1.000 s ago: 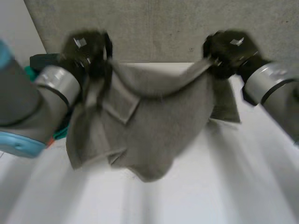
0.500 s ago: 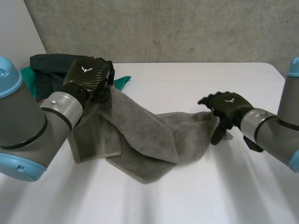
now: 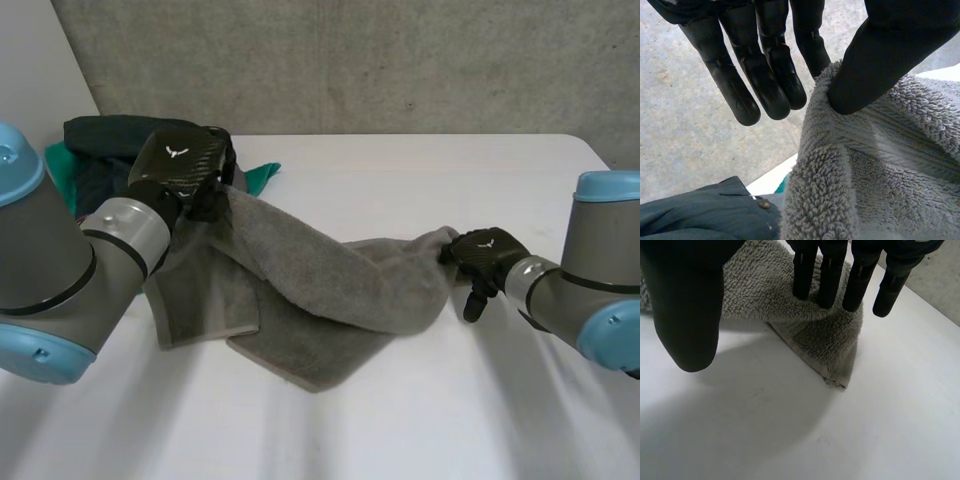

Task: Fold the laundry.

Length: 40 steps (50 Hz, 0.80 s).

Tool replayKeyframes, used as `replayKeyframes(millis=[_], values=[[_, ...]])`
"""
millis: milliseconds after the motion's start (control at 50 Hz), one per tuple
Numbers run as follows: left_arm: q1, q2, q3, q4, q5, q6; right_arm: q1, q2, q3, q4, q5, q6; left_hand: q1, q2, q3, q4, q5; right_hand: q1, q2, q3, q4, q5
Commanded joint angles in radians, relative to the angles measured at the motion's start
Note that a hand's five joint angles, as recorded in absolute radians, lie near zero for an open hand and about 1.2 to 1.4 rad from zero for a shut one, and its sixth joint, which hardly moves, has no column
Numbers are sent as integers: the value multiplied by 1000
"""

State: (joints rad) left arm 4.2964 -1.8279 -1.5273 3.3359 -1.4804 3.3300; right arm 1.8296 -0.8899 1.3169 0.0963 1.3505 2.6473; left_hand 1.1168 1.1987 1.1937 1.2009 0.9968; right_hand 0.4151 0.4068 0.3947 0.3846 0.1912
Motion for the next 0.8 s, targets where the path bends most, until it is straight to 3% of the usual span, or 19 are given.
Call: replayKeyframes(millis=[20, 220, 500, 580, 600, 660, 800], values=[[22, -10, -1, 0, 0, 3, 8, 84, -114, -18, -2, 3, 279, 198, 203, 195, 225, 28, 36, 48, 58, 77], [45, -24, 4, 5, 2, 9, 10, 170, -244, -76, -22, 8, 279, 198, 203, 195, 225, 169, 177, 189, 199, 218], [78, -57, 19, 10, 3, 11, 39, 338, -435, -78, -39, 7, 279, 198, 203, 195, 225, 187, 195, 207, 217, 236], [78, -59, 24, 10, 2, 9, 50, 356, -472, -86, -27, 7, 279, 198, 203, 195, 225, 675, 684, 696, 706, 725], [78, -59, 26, 10, 2, 9, 50, 342, -482, -89, -22, 11, 279, 198, 203, 195, 225, 978, 986, 999, 1009, 1027], [85, -56, 32, 10, 2, 8, 50, 298, -479, -95, -7, 16, 279, 198, 203, 195, 225, 981, 990, 1002, 1012, 1031], [97, 2, 56, -10, -1, 2, 10, -44, -363, -99, 6, 2, 279, 198, 203, 195, 225, 981, 990, 1002, 1012, 1031]])
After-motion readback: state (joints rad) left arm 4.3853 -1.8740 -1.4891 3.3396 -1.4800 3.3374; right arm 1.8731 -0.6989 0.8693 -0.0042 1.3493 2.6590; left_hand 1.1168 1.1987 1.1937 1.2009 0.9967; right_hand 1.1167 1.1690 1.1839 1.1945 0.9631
